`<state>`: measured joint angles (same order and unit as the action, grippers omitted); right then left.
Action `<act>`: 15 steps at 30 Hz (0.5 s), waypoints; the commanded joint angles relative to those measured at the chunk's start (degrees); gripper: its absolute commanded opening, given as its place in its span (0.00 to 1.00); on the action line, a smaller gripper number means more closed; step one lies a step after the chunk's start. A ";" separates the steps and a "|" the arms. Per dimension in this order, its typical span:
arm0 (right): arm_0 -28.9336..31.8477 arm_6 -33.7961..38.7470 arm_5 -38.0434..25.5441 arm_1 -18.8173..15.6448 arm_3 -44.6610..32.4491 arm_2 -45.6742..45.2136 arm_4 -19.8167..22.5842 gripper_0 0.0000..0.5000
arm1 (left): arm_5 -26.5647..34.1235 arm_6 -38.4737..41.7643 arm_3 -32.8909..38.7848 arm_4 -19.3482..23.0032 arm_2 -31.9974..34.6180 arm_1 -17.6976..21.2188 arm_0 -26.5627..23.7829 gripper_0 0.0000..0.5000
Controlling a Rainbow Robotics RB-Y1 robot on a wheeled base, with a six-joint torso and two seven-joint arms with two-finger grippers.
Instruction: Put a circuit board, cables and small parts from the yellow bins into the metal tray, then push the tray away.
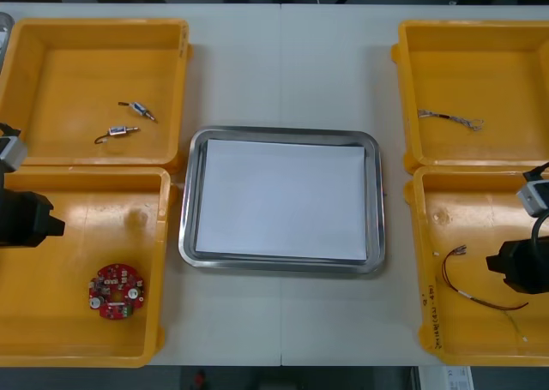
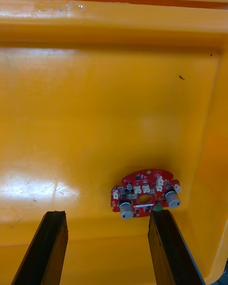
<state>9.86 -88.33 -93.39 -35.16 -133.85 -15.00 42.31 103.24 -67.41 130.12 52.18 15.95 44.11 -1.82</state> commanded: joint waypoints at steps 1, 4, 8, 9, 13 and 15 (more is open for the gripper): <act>3.94 -7.82 3.22 -2.54 -1.76 1.73 -0.04 1.00 | -3.04 2.37 3.21 -2.00 -2.23 -1.74 3.85 1.00; 4.38 -11.87 3.31 -3.07 -1.76 2.35 0.05 1.00 | -4.36 2.63 3.83 -2.79 -3.03 -2.62 5.52 1.00; 4.47 -16.61 4.10 -4.12 -1.67 4.37 -0.30 1.00 | -7.35 2.89 4.53 -3.93 -4.61 -2.98 8.33 1.00; 4.64 -17.14 4.45 -4.30 -1.76 4.72 -0.39 1.00 | -7.88 2.98 4.53 -4.11 -4.87 -2.98 8.68 1.00; 5.17 -18.37 8.40 -6.32 -0.88 8.15 -2.32 1.00 | -11.39 3.16 4.88 -5.42 -6.72 -3.24 11.49 1.00; 5.17 -18.37 10.16 -7.20 0.08 9.64 -3.20 1.00 | -12.36 3.07 4.88 -5.95 -7.33 -3.50 12.37 1.00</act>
<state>13.46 -105.97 -85.25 -39.05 -133.76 -8.52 40.35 92.55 -67.37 132.90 47.47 10.16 41.86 7.50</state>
